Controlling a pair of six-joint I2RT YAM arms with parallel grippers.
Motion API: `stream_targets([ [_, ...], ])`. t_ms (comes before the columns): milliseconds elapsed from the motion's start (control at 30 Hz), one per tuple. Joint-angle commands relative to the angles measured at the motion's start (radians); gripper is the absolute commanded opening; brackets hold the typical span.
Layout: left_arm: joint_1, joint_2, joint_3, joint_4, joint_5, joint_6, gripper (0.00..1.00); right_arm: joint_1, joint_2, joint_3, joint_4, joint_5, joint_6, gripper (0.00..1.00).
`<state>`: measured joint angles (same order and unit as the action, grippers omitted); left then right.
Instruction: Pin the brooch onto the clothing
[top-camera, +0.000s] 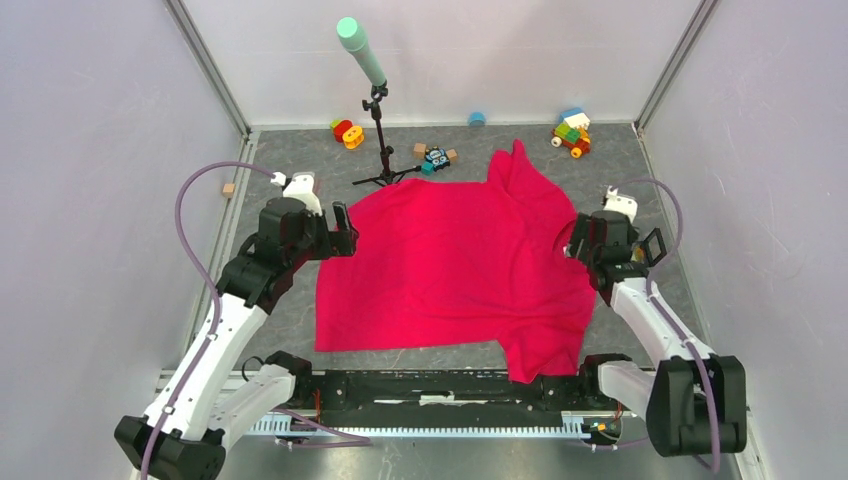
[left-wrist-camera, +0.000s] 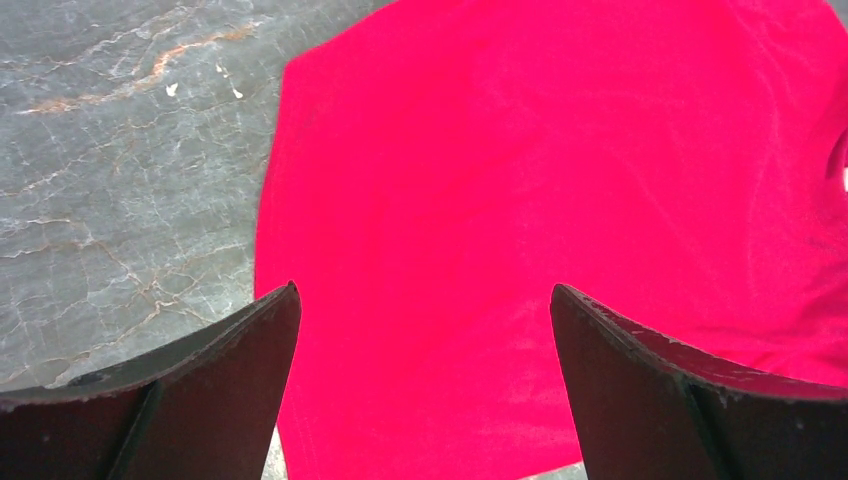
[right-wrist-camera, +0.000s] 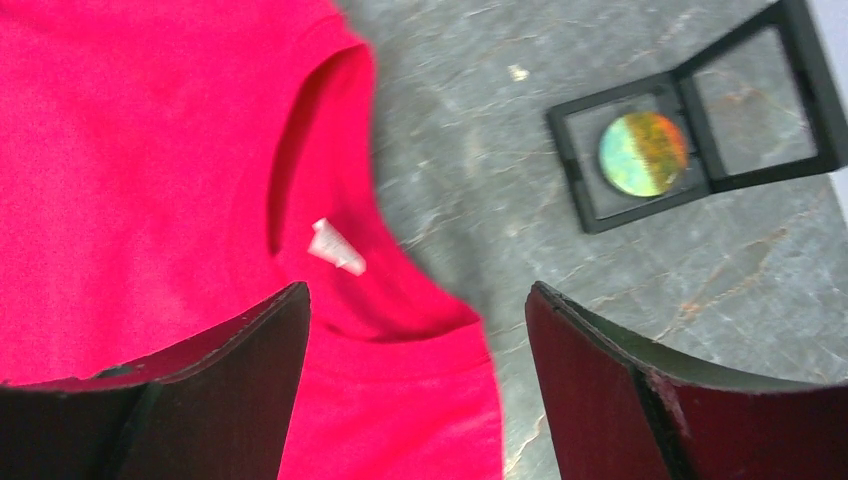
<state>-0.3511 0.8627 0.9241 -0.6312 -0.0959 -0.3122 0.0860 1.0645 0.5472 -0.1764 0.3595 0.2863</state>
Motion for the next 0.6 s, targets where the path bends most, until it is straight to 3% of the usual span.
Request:
stream_targets([
  [0, 0.02, 0.009, -0.014, 0.056, 0.026, 0.047, 1.0, -0.115, 0.062, -0.002, 0.155, 0.005, -0.012, 0.81],
  [267, 0.026, 0.035, -0.013, 0.026, -0.117, 0.073, 1.0, -0.259, 0.242, 0.038, 0.289, 0.014, -0.04, 0.76],
  [567, 0.061, 0.087, -0.013, 0.034, -0.071, 0.068, 1.0, -0.365, 0.345, 0.116, 0.301, -0.043, -0.039, 0.72],
])
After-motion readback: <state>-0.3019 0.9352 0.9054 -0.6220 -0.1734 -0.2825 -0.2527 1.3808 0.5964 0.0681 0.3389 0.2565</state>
